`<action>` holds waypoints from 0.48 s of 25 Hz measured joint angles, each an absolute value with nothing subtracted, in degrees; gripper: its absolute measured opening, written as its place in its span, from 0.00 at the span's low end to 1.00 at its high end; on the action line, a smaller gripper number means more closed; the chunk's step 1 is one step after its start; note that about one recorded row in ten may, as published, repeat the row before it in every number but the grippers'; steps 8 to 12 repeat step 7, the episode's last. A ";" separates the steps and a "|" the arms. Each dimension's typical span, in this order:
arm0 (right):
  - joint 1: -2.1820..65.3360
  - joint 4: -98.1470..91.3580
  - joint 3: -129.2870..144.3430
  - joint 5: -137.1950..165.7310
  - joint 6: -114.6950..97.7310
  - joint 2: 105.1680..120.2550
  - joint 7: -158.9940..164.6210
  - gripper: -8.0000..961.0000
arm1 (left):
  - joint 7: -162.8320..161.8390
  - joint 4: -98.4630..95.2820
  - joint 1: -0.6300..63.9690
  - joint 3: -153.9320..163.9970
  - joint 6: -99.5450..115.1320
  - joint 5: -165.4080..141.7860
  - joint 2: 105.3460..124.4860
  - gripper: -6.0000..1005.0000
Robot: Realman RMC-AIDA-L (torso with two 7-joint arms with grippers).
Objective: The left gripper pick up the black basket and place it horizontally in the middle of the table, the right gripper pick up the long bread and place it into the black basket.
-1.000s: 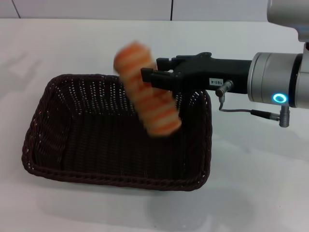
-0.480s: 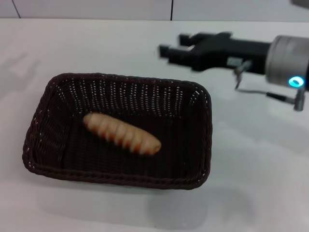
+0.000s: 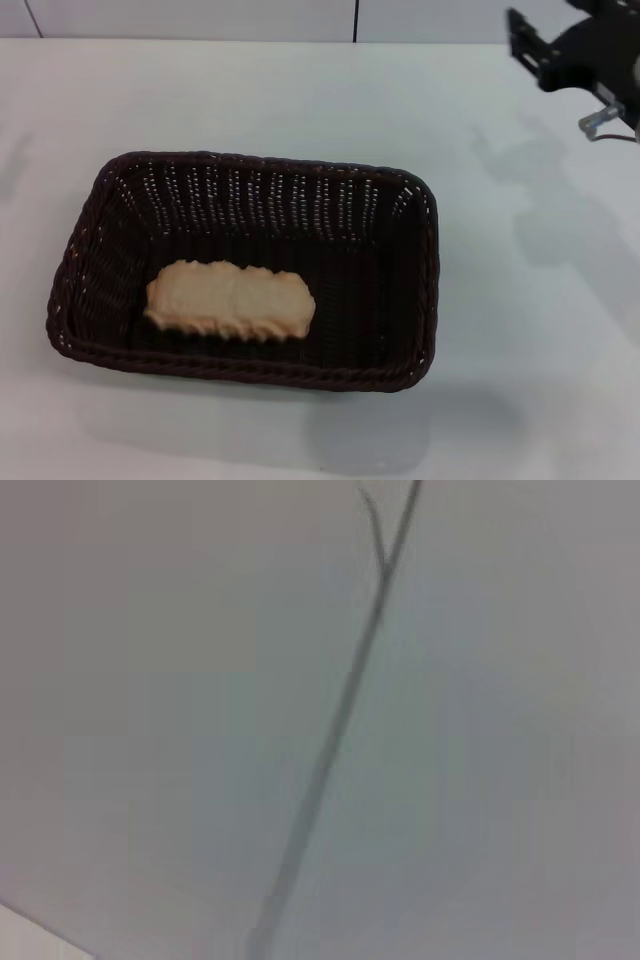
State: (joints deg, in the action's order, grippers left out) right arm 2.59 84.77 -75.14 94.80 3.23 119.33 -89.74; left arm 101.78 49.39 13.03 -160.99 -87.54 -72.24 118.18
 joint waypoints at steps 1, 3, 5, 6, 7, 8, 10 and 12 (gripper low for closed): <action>2.59 84.77 -75.14 94.80 3.23 119.33 -89.74 0.64 | 101.78 49.39 13.03 -160.99 -87.54 -72.24 118.18 0.45; 4.95 81.23 -73.87 94.65 -2.71 119.24 -91.32 0.64 | 108.04 44.62 12.87 -161.00 -87.36 -70.37 118.29 0.45; 7.58 77.48 -72.51 96.24 -10.18 119.15 -91.15 0.64 | 118.69 37.54 12.82 -161.01 -86.53 -68.38 118.34 0.45; 7.58 77.48 -72.51 96.24 -10.18 119.15 -91.15 0.64 | 118.69 37.54 12.82 -161.01 -86.53 -68.38 118.34 0.45; 8.12 76.66 -71.26 97.20 -15.31 119.19 -90.78 0.64 | 122.59 34.87 12.83 -161.08 -85.62 -67.63 118.35 0.45; 8.12 76.66 -71.26 97.20 -15.31 119.19 -90.78 0.64 | 122.59 34.87 12.83 -161.08 -85.62 -67.63 118.35 0.45; 8.12 76.66 -71.26 97.20 -15.31 119.19 -90.78 0.64 | 122.59 34.87 12.83 -161.08 -85.62 -67.63 118.35 0.45; 8.12 76.66 -71.26 97.20 -15.31 119.19 -90.78 0.64 | 122.59 34.87 12.83 -161.08 -85.62 -67.63 118.35 0.45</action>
